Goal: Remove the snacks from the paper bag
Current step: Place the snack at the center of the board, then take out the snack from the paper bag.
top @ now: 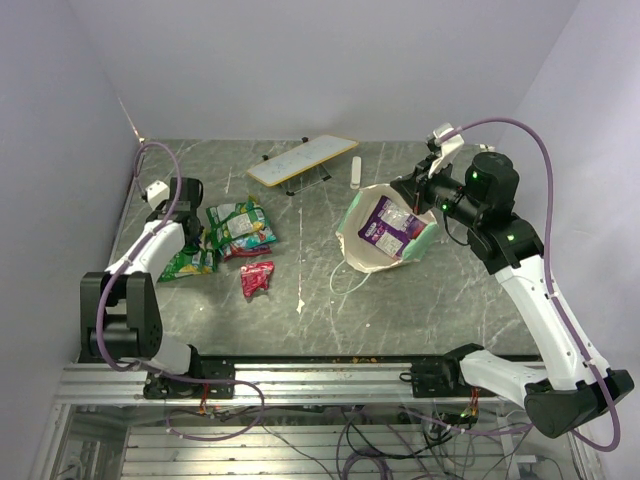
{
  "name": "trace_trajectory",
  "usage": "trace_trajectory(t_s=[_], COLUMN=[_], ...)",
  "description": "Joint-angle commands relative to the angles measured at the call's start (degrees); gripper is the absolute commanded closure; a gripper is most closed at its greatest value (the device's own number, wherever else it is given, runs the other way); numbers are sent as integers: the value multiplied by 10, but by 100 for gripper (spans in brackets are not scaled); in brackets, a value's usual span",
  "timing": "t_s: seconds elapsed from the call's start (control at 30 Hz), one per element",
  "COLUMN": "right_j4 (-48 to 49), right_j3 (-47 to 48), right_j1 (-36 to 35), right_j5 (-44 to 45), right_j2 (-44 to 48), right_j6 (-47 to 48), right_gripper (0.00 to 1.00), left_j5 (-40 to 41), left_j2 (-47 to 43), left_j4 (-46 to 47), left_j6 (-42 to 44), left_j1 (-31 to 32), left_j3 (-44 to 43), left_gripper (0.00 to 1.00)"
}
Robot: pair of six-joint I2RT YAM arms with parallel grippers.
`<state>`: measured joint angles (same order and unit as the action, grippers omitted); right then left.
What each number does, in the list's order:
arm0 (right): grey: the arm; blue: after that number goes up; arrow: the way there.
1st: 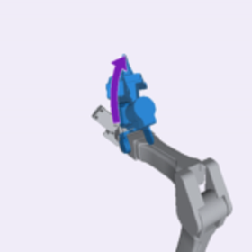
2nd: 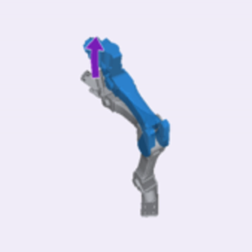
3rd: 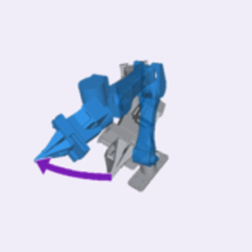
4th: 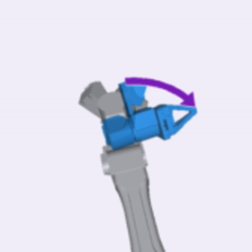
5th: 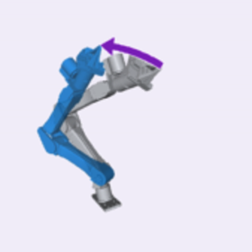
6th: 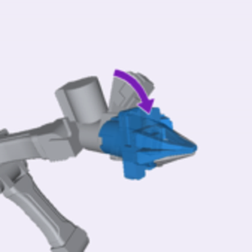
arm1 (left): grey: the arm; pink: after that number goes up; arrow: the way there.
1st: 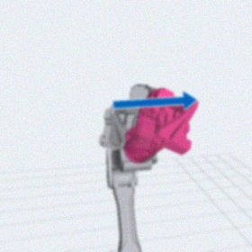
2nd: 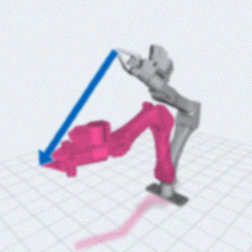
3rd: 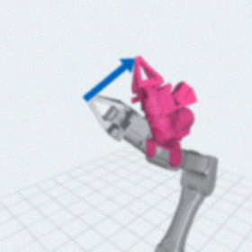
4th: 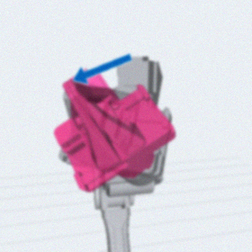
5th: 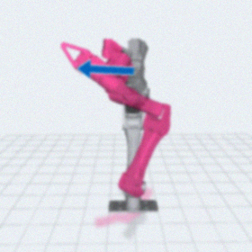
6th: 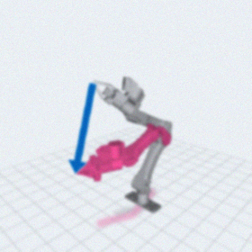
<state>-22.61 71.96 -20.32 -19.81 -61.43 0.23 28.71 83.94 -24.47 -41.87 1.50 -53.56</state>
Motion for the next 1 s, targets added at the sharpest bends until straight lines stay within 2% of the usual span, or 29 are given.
trace_trajectory(t_s=[0.0,0.03,0.17,0.23,0.43,0.53,0.6,0.67,0.77,0.97], right_j4=[8,8,12,13,14,15,19,24,12,28], right_j3=[1,1,1,0,-5,-9,-12,-18,-27,-68], right_j1=[1,1,1,1,1,1,1,1,-3,-27], right_j5=[-9,-9,-12,-14,-16,-22,-53,-118,-210,-287], right_j2=[7,7,6,6,7,8,7,8,3,-4], right_j6=[-4,-3,-6,-8,-11,-14,-10,1,12,-66], right_gripper=[100,100,100,100,100,100,100,100,100,100], left_j5=[-12,-12,0,-6,-11,-51,-95,-142,-175,-219], left_j2=[2,-5,-50,-76,-137,-172,-199,-228,-268,-290], left_j4=[-65,-74,-100,-112,-165,-162,-127,-72,12,120], left_j6=[-24,-26,-39,-38,-56,-60,-56,-50,-34,29], left_j1=[-6,-6,-6,-6,-6,-4,11,44,129,333], left_j3=[-36,-41,-48,-57,-90,-89,-74,-52,-25,9], left_gripper=[57,54,28,19,16,12,8,5,5,20])
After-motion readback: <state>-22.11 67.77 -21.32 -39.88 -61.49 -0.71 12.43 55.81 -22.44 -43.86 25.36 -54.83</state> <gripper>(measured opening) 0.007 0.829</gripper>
